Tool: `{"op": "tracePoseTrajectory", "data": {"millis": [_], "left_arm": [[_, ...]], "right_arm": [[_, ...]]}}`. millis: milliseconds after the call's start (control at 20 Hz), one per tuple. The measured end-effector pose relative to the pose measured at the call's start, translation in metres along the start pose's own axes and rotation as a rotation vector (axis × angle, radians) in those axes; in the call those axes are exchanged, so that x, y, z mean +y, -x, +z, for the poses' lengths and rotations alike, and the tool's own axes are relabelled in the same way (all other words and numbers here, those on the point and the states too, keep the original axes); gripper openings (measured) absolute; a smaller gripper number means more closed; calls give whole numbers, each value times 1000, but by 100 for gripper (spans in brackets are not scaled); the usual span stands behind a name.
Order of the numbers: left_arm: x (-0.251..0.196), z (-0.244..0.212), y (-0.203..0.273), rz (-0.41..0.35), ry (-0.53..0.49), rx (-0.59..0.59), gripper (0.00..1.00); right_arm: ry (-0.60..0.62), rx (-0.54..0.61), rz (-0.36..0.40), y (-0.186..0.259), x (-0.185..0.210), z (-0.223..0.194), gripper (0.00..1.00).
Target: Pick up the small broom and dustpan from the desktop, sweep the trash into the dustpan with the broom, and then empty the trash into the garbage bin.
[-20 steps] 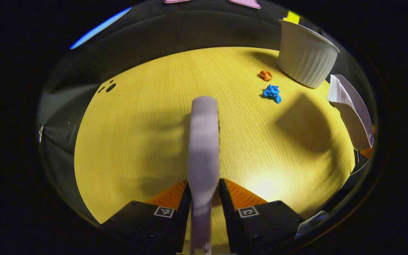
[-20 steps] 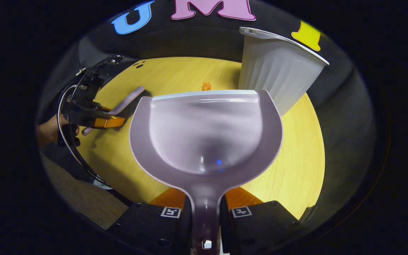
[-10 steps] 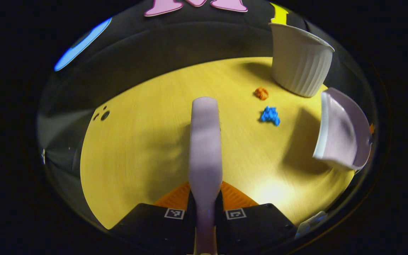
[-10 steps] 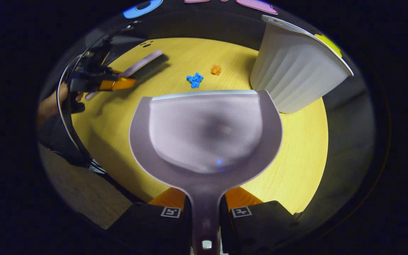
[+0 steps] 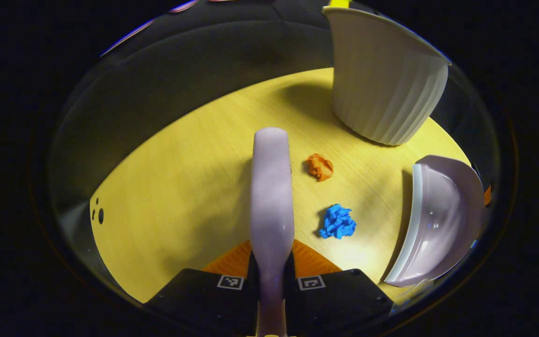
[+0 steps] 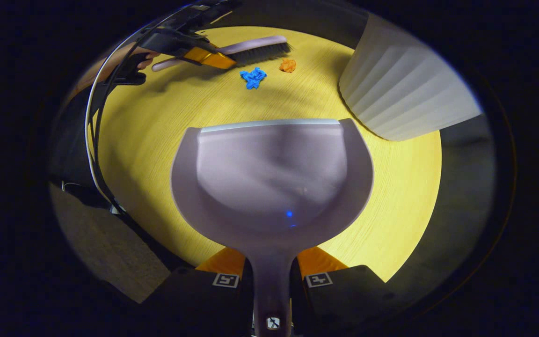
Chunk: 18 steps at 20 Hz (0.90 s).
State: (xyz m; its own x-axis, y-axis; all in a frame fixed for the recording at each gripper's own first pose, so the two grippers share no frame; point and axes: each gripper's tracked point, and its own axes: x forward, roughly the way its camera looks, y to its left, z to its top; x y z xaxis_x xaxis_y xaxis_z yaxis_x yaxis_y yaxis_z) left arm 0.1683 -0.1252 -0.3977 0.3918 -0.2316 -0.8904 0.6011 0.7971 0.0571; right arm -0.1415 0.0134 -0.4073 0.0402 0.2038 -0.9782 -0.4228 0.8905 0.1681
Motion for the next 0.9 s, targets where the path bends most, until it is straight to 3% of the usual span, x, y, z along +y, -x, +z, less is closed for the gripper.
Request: {"op": "tracePoseTrajectory", "data": {"millis": [150, 250, 550, 750, 800, 900], "left_arm": [[-16, 9, -5, -35, -19, 6, 28], [-32, 10, 3, -99, -28, 16, 26], [-109, 1, 31, -387, -12, 79, 28], [-141, 0, 61, -595, 33, 165, 25], [-145, -4, 61, -616, 54, 168, 25], [-132, 1, 59, -574, 77, 159, 26]], "right_arm": [[4, -2, 7, -3, -6, 0, 37], [13, -5, 16, -5, -7, 3, 36], [29, -21, 54, 0, -10, 1, 41], [33, -53, 53, -5, -11, -2, 37], [32, -62, 52, -6, -11, -2, 37], [5, -84, 40, -9, -11, -5, 37]]}}
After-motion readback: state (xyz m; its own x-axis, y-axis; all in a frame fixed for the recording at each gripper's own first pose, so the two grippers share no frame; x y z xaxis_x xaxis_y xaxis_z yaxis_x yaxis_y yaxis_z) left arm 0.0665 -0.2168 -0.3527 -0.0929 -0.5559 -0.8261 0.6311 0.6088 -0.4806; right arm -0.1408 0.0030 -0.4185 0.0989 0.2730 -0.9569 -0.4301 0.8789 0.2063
